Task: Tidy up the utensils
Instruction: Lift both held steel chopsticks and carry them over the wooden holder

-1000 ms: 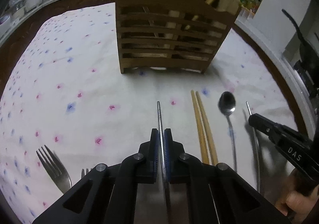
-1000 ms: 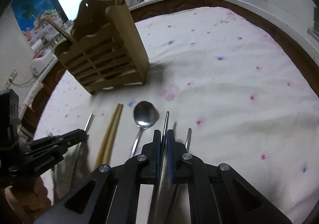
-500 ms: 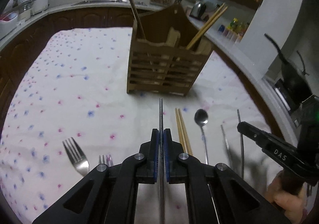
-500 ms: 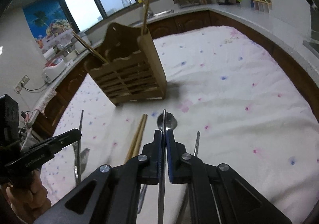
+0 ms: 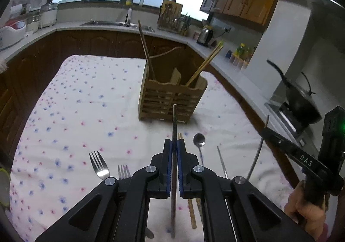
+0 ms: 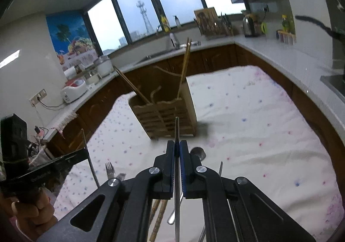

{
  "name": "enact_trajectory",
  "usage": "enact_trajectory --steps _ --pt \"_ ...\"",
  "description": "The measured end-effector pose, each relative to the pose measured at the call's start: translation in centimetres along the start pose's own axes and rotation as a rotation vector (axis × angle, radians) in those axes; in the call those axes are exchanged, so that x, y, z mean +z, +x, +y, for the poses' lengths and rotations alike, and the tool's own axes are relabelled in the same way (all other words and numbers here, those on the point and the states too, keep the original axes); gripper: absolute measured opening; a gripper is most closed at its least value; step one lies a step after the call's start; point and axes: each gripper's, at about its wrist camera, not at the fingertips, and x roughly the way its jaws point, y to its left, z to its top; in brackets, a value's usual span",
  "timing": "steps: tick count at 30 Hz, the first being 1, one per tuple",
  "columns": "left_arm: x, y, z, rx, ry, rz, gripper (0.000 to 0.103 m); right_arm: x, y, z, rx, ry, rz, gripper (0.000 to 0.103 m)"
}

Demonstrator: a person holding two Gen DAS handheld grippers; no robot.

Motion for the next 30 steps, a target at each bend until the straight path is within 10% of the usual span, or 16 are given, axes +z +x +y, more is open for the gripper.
enact_trajectory --steps 30 --pt "1.3 -3.6 0.7 -0.01 -0.009 -0.102 0.001 2.2 -2.0 0.9 0.029 -0.022 -0.088 0.005"
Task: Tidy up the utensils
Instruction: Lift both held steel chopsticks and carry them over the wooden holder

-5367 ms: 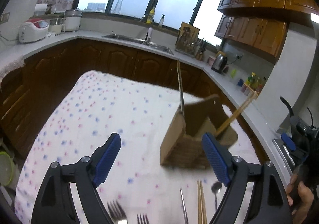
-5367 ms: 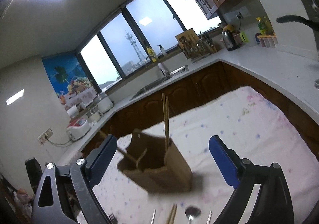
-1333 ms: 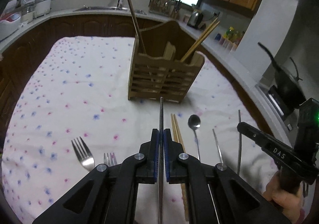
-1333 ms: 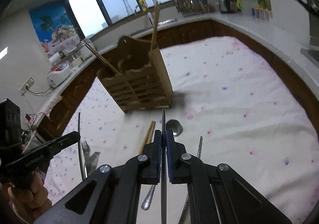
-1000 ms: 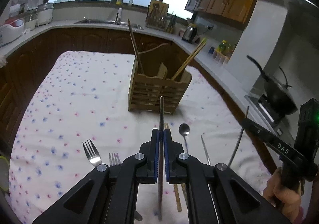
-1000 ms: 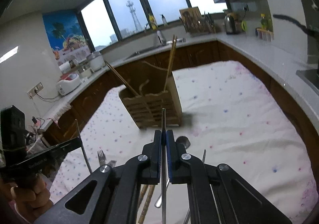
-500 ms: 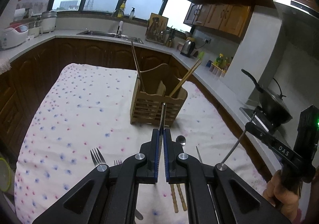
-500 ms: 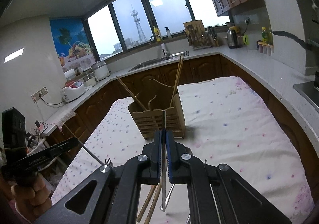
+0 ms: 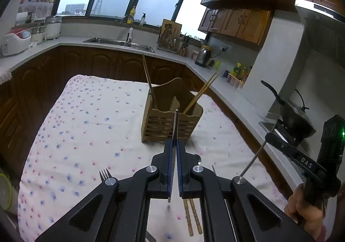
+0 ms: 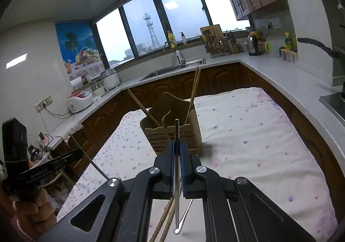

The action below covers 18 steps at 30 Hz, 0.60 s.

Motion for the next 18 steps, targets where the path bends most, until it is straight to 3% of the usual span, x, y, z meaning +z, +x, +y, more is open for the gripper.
enact_trajectory --steps 18 --pt "1.8 0.0 0.1 -0.013 0.002 -0.041 0.001 2.7 0.5 0.3 0.012 -0.021 -0.04 0.005"
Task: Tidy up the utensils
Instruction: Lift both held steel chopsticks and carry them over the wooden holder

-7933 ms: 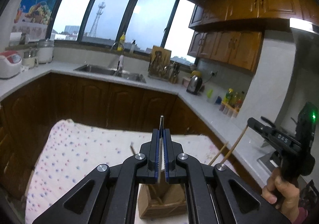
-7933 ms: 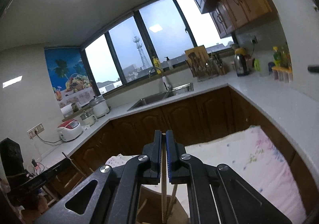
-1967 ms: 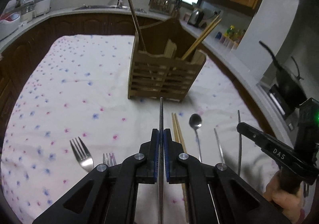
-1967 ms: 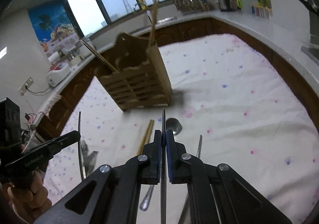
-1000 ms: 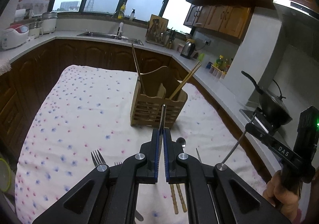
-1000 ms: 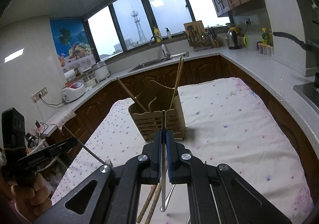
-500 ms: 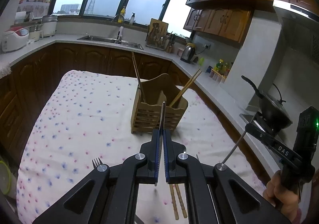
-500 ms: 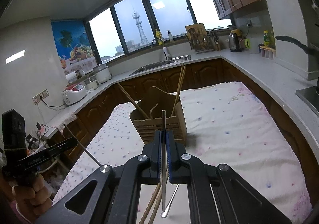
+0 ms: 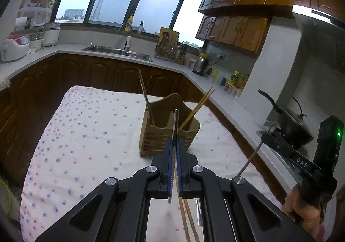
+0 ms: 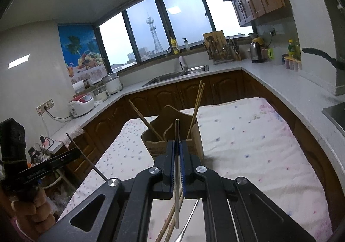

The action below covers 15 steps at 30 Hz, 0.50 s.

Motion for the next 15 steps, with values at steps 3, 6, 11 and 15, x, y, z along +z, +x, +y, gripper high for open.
enact_trajectory --steps 3,6,11,15 --pt "0.5 0.0 0.1 -0.005 0.0 -0.011 0.001 0.5 0.1 0.0 0.001 -0.007 -0.008 0.005" --pt "1.1 0.0 0.1 -0.012 -0.003 -0.023 0.001 1.2 0.3 0.0 0.001 -0.014 -0.018 0.005" --pt "2.2 0.2 0.3 -0.001 -0.006 -0.027 0.001 2.5 0.8 0.1 0.006 -0.025 -0.035 0.005" --pt "3.2 0.5 0.5 -0.004 -0.004 -0.051 0.001 3.9 1.4 0.2 0.009 -0.036 -0.055 0.005"
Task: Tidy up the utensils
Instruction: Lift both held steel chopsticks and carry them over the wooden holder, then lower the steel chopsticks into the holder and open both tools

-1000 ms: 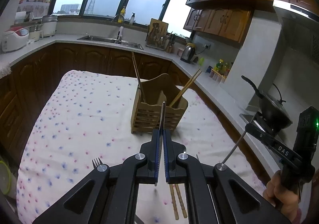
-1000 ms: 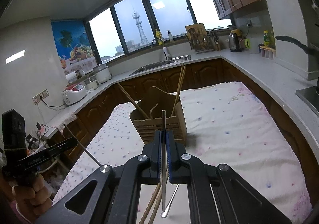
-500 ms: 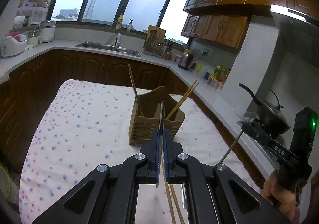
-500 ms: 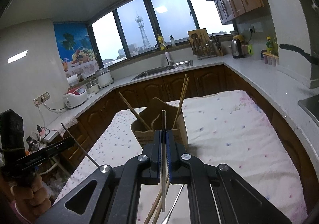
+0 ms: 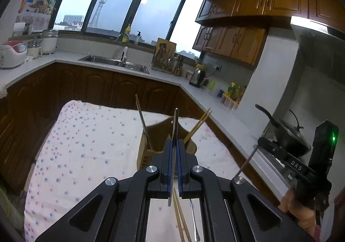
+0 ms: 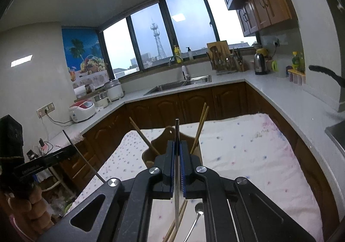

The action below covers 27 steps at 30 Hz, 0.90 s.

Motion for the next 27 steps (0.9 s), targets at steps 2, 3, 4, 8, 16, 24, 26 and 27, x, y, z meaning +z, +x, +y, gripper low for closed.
enact_trajectory --steps 2,3,4,8,16,24,26,27 --pt "0.6 0.3 0.0 -0.001 0.004 -0.01 0.001 0.6 0.4 0.0 0.001 -0.003 -0.007 0.005" --pt "1.0 0.5 0.0 -0.001 0.006 -0.016 0.001 0.9 0.5 0.0 0.002 -0.004 -0.01 0.005" --pt "1.2 0.6 0.0 -0.001 0.009 -0.021 0.001 1.3 0.7 -0.1 0.003 -0.006 -0.014 0.005" --pt "2.7 1.5 -0.1 -0.001 0.021 -0.046 0.001 2.9 1.5 0.0 0.002 -0.016 -0.038 0.005" --pt "6.1 4.7 0.5 0.009 0.031 -0.108 0.001 6.6 4.3 -0.4 0.002 -0.015 -0.084 0.005" --pt "7.4 10.7 2.1 0.036 0.032 -0.125 0.001 8.5 8.0 -1.3 -0.009 -0.009 -0.111 0.005" --pt "7.4 12.4 2.7 0.047 0.02 -0.117 0.001 8.4 8.8 -1.6 -0.011 -0.006 -0.11 0.005" --pt "7.3 13.2 3.0 0.051 0.012 -0.112 0.001 8.2 9.2 -1.7 -0.015 -0.007 -0.109 0.005"
